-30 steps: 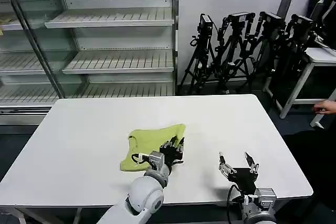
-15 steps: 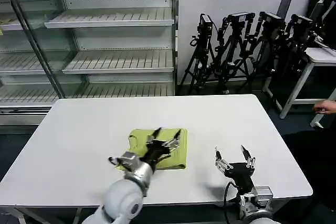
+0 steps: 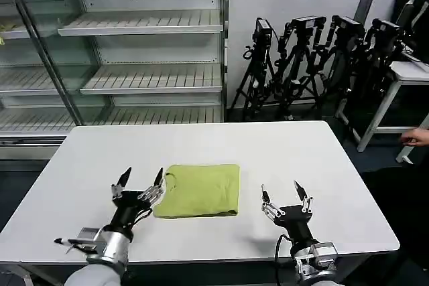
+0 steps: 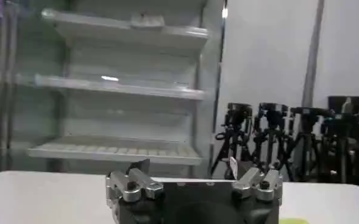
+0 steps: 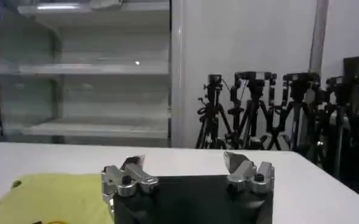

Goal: Fold and organize the clothes.

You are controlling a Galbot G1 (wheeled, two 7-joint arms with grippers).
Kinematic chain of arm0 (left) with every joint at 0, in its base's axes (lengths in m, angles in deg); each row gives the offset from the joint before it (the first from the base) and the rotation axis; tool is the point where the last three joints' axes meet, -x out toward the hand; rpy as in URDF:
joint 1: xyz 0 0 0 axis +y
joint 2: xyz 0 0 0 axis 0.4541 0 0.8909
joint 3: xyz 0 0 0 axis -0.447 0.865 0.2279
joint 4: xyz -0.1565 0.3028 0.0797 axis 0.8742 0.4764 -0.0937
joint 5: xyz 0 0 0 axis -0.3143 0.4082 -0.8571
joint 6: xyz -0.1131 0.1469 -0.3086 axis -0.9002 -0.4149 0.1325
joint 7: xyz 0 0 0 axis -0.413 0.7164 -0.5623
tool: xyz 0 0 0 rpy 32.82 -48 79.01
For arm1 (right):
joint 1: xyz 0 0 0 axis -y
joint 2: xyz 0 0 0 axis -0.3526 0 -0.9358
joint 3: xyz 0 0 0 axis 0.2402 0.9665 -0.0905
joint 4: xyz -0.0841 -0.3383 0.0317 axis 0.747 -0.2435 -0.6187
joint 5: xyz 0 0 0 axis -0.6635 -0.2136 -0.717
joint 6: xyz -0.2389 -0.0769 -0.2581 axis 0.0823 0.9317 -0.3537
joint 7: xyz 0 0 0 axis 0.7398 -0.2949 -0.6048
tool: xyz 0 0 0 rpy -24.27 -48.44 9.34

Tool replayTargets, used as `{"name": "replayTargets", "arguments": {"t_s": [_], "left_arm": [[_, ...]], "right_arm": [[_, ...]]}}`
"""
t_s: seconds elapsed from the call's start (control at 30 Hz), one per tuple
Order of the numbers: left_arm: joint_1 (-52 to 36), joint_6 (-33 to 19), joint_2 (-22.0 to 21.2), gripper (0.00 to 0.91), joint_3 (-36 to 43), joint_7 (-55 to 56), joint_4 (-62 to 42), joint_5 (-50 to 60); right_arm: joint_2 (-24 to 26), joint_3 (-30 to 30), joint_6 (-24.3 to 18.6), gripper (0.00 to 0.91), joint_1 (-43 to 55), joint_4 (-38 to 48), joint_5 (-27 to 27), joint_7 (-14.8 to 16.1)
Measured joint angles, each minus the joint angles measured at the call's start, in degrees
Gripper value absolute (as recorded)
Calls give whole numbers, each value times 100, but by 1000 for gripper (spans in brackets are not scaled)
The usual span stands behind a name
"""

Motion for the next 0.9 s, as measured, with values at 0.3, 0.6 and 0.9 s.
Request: {"name": "replayTargets", "arguments": {"t_s": [0.3,0.6,0.9], "left_arm": [[569,-170,-63,907,-411,-83,370,166],[909,-293,-84,907,-504,-140,549,314],[1103,-416,-164,907,-532,-126,628,392]], "right_arm": [[-152,22,-104,907,-92,-98,-62,18],[-225,-97,-141,907,-306,-303,-143,70],[-302,-131,-148,907,-515,-462,-267,128]]}}
